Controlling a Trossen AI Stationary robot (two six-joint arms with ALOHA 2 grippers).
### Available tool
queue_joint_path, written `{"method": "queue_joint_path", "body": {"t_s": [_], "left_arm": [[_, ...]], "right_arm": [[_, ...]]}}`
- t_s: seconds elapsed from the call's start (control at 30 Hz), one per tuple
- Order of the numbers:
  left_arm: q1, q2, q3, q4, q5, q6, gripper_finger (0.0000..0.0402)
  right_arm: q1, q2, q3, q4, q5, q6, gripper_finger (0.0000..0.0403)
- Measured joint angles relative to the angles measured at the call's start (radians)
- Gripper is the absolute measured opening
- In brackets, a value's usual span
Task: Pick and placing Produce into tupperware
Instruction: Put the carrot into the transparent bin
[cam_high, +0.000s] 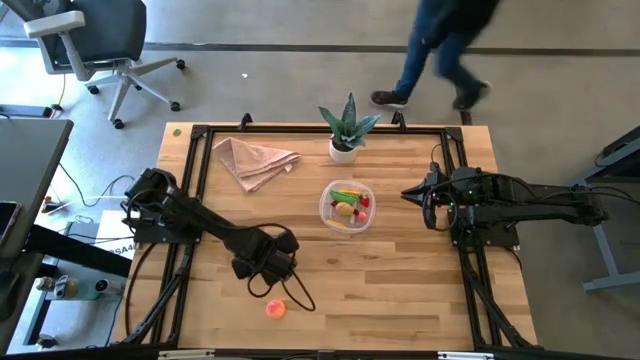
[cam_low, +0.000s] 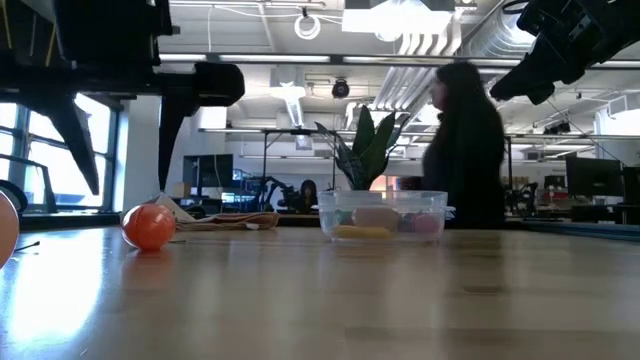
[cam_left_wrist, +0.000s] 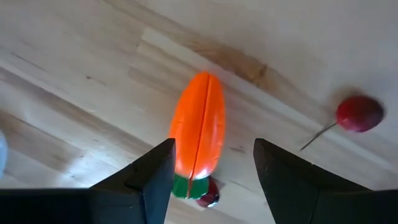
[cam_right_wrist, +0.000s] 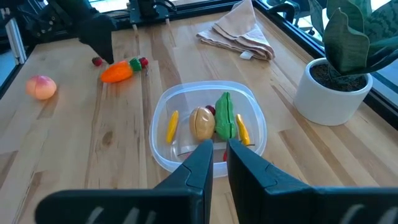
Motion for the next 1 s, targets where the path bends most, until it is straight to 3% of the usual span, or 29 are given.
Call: {"method": "queue_joint_path", "body": {"t_s": [0.17, 0.53, 1.0], "left_arm": [[0.010, 0.000, -0.019, 0.026, -0.056, 0.044, 0.0205], [0.087, 0.000, -0.020, 0.059, 0.053, 0.079, 0.0205], [0.085, 0.008, -0.020, 0.061, 0.074, 0.122, 0.0205]], "right_arm": [[0.000, 0.000, 0.000, 0.000, 0.000, 0.000, 0.0035], [0.000, 0.000, 0.000, 0.000, 0.000, 0.000, 0.0035], [0.000, 0.000, 0.000, 0.000, 0.000, 0.000, 0.0035]]}}
